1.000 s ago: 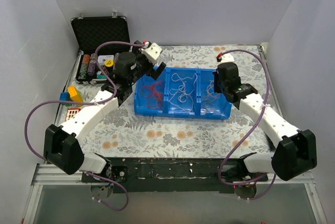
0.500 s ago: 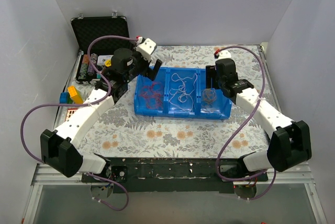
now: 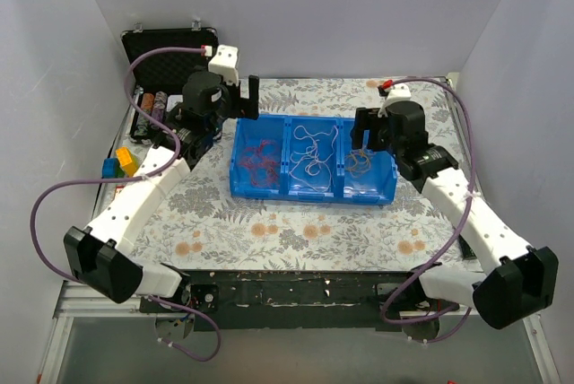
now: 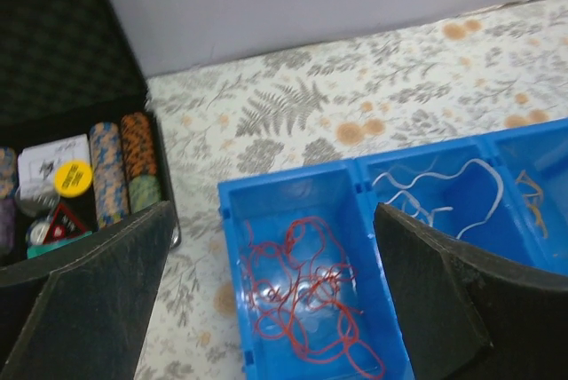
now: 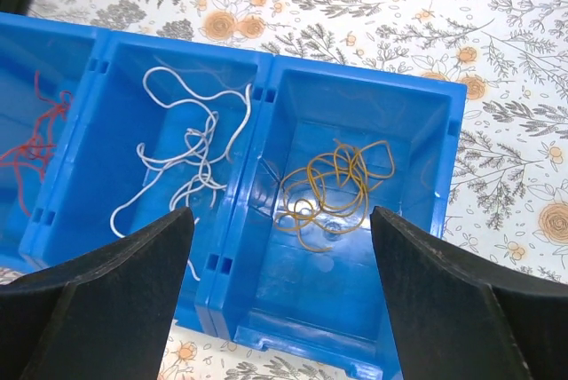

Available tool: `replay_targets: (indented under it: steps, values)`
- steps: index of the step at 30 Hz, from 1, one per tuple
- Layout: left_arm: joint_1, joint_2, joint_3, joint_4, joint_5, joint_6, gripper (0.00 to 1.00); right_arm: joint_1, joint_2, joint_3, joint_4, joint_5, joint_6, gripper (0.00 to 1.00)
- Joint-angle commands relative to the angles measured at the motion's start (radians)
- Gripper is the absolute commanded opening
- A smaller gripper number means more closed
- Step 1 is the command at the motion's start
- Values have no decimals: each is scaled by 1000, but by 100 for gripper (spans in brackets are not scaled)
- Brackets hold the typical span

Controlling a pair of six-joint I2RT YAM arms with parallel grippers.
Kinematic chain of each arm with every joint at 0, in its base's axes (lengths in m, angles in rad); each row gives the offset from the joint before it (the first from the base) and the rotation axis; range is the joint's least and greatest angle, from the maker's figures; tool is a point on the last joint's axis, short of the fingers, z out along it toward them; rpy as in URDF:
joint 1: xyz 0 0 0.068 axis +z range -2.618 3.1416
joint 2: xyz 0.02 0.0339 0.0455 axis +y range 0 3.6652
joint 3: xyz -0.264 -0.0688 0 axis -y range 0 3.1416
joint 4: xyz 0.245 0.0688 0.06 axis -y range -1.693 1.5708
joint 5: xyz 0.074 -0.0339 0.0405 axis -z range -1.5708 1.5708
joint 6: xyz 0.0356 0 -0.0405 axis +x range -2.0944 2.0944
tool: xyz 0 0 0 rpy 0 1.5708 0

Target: Untangle the cables

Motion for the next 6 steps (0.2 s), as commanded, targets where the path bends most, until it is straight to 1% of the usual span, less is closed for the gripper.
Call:
replay_targets:
  steps: [1,2,4,6]
  values:
    - [9,-97,-107,28,-149,-57,96,-3,-65,-47,1,-30,16,89]
    - [8,-117,-132,37,-152,-57,96,-3,-82,-55,2,-31,15,90]
    - [11,-149,-150,16,-109,-66,98,-1,-133,-96,33,-31,12,90]
    - [14,-185,-159,-3,-86,-118,98,-3,-200,-159,97,-33,13,90]
